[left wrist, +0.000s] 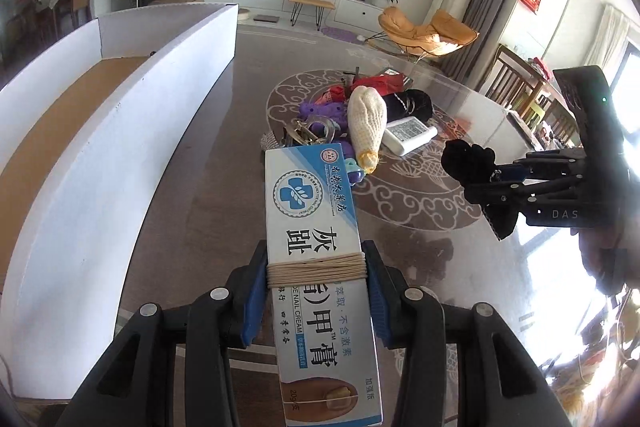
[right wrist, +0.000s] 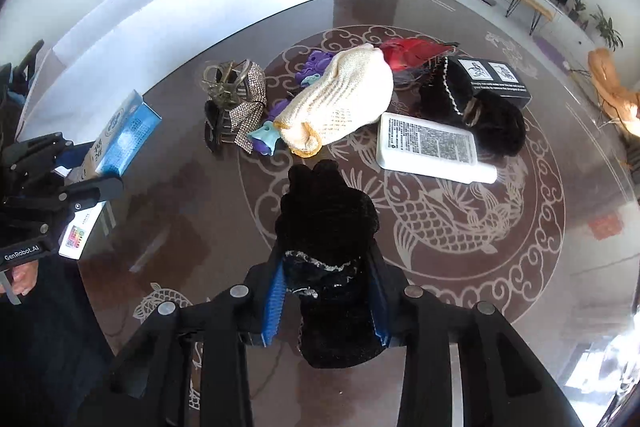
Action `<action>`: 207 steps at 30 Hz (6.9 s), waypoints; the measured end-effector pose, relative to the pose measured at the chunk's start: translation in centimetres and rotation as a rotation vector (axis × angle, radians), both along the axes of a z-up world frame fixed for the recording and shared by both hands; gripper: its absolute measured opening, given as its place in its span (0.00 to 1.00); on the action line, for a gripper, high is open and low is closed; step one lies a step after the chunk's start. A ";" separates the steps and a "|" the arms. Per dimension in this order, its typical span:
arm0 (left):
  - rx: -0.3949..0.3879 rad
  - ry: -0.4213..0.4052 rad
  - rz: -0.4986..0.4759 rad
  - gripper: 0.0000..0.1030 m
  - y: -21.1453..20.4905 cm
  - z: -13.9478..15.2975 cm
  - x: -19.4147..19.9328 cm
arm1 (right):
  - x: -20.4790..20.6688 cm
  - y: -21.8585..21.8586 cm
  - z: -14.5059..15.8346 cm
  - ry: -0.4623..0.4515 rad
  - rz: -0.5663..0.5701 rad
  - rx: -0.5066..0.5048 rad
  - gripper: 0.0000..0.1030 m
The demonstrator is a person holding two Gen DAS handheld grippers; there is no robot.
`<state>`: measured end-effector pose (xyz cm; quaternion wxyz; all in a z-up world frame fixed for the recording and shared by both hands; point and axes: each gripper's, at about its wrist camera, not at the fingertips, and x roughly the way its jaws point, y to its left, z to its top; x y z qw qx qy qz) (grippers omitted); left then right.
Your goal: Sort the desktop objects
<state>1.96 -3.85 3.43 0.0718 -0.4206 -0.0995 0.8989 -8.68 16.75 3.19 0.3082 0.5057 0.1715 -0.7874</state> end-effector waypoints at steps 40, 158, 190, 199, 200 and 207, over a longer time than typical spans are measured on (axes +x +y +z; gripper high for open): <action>-0.127 0.031 0.034 0.99 -5.3 5.4 -1.2 | 2.8 -13.4 3.1 0.263 -0.073 -0.227 0.96; -0.246 -0.076 -0.071 1.00 5.4 -6.9 -9.5 | 2.8 3.8 -6.7 0.182 -0.456 -0.035 1.00; -0.033 0.018 0.021 0.46 1.5 -3.3 -10.4 | 2.8 3.8 -6.7 0.182 -0.456 -0.035 1.00; -0.087 -0.056 -0.024 0.67 1.9 -4.9 -8.8 | 2.8 3.8 -6.7 0.182 -0.456 -0.034 1.00; -0.091 -0.067 -0.025 0.67 2.1 -5.4 -9.0 | 2.8 3.8 -6.7 0.182 -0.456 -0.034 1.00; -0.118 -0.013 -0.043 0.52 2.1 -5.5 -7.7 | 2.3 3.6 -6.6 0.151 -0.451 -0.018 1.00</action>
